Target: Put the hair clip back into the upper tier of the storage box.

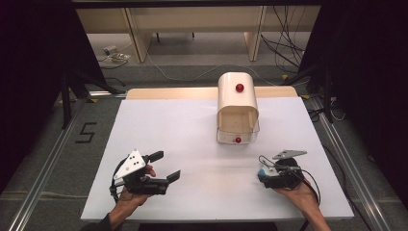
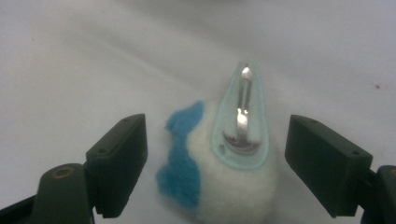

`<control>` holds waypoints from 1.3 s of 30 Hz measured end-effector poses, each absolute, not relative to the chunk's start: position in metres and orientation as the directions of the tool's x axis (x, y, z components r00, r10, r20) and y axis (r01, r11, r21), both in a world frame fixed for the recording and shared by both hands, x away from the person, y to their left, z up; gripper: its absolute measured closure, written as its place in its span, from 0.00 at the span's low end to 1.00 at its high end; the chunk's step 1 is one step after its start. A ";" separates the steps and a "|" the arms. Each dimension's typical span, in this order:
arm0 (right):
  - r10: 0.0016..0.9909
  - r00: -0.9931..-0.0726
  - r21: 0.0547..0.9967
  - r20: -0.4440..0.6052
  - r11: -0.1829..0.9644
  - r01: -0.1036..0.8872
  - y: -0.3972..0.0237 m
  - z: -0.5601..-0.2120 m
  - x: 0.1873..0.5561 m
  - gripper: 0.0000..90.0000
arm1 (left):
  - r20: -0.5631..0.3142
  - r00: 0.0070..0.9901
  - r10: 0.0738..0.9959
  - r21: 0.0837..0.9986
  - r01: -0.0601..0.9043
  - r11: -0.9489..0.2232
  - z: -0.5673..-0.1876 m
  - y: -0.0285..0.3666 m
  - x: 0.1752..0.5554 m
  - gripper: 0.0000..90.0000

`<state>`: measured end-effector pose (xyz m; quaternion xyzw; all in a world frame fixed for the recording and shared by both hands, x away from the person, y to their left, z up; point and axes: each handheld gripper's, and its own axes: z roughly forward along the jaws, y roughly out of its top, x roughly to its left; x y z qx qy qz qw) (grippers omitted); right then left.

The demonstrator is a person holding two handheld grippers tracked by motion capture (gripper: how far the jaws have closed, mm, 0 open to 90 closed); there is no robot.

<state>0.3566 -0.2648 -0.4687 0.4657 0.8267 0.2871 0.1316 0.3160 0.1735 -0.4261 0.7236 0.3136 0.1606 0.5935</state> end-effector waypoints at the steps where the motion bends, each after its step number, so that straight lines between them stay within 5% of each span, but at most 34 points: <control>1: 0.845 -0.532 0.597 0.050 0.401 0.694 -0.265 -0.469 0.357 0.25 | -0.138 0.753 0.643 0.960 0.262 -0.101 -0.426 0.174 0.316 0.10; 12: 0.830 -0.557 0.577 0.033 0.439 0.689 -0.263 -0.472 0.356 0.49 | -0.138 0.753 0.643 0.959 0.265 -0.105 -0.426 0.173 0.316 0.10; 39: 0.845 -0.534 0.770 -0.007 0.345 0.536 -0.269 -0.416 0.337 0.50 | -0.138 0.746 0.651 0.959 0.264 -0.099 -0.427 0.174 0.316 0.10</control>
